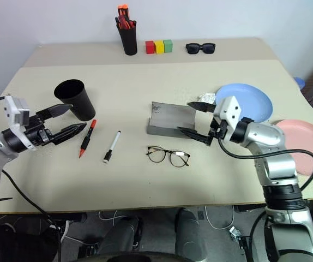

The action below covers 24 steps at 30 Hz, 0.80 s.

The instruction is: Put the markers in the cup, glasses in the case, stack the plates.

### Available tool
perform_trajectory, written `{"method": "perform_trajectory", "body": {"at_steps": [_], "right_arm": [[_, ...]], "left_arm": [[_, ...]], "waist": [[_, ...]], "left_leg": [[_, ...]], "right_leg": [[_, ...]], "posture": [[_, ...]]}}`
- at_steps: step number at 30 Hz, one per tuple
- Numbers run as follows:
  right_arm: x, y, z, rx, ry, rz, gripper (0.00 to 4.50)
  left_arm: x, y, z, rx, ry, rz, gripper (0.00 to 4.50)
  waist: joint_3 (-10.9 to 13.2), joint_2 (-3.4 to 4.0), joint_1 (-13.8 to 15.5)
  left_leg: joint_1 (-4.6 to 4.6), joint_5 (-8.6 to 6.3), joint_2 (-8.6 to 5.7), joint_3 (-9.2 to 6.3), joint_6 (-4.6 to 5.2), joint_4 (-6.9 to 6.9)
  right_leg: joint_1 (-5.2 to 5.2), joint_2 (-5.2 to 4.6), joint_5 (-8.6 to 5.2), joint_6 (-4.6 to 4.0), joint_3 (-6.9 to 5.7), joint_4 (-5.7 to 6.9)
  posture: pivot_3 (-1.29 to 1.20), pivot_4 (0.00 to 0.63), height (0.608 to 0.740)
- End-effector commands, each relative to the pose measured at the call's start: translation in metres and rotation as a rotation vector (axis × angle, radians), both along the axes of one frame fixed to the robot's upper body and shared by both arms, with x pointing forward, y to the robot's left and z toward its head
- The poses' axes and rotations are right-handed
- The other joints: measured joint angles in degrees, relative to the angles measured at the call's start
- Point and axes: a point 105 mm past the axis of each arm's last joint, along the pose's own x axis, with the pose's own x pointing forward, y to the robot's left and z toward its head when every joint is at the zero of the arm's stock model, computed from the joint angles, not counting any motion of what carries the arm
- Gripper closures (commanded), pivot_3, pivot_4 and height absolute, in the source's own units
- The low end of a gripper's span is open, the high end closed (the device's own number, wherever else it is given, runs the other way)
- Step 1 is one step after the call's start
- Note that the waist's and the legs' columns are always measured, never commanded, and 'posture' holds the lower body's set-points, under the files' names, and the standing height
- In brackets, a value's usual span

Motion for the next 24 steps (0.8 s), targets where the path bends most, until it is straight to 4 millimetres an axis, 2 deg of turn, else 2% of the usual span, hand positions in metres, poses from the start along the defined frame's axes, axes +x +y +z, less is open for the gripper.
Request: {"method": "perform_trajectory", "body": {"at_steps": [1, 6, 9, 11, 17, 24], "right_arm": [[-0.006, 0.003, 0.010, 0.012, -0.053, -0.009, 0.53], [-0.011, 0.004, 0.010, 0.023, -0.029, 0.011, 0.53], [-0.013, 0.003, 0.008, 0.022, -0.009, 0.011, 0.53], [-0.013, 0.004, 0.007, 0.027, -0.002, 0.014, 0.53], [-0.013, 0.007, -0.002, 0.024, 0.028, 0.029, 0.53], [-0.013, 0.005, 0.001, 0.016, 0.019, 0.020, 0.53]], "left_arm": [[0.002, 0.009, -0.007, 0.101, 0.046, 0.117, 0.00], [0.003, 0.005, -0.027, 0.210, 0.213, 0.243, 0.00], [0.004, 0.003, -0.028, 0.133, 0.337, 0.286, 0.00], [0.006, 0.004, -0.035, 0.161, 0.383, 0.357, 0.00], [0.025, 0.010, -0.044, 0.075, 0.406, 0.595, 0.00], [0.024, -0.008, -0.058, 0.098, 0.496, 0.612, 0.00]], "waist": [[0.00, 0.00, 0.09], [0.00, 0.00, 0.13], [0.00, -0.01, 0.13], [0.00, 0.00, 0.07], [-0.01, -0.02, 0.09], [-0.01, -0.03, 0.14]], "left_leg": [[0.00, 0.00, 0.00, 0.00, 0.00, 0.00], [0.04, 0.01, 0.00, -0.01, -0.02, 0.05], [0.05, 0.01, 0.00, -0.03, -0.02, 0.05], [0.06, 0.02, -0.01, -0.05, -0.02, 0.06], [0.07, 0.04, -0.01, -0.08, -0.06, 0.05], [0.06, 0.05, -0.04, -0.07, -0.08, 0.06]], "right_leg": [[-0.01, 0.00, 0.00, 0.00, 0.00, 0.01], [0.04, 0.04, -0.01, 0.00, 0.00, 0.11], [0.05, 0.04, -0.02, 0.01, -0.01, 0.13], [0.05, 0.07, -0.02, 0.01, -0.01, 0.19], [0.03, 0.07, -0.02, 0.00, -0.01, 0.23], [0.03, 0.06, -0.02, 0.00, 0.00, 0.23]], "posture": [[0.00, 0.150, 0.740], [0.00, 0.150, 0.740], [0.00, 0.150, 0.740], [0.00, 0.150, 0.740], [0.00, 0.150, 0.740], [0.00, 0.150, 0.740]]}}
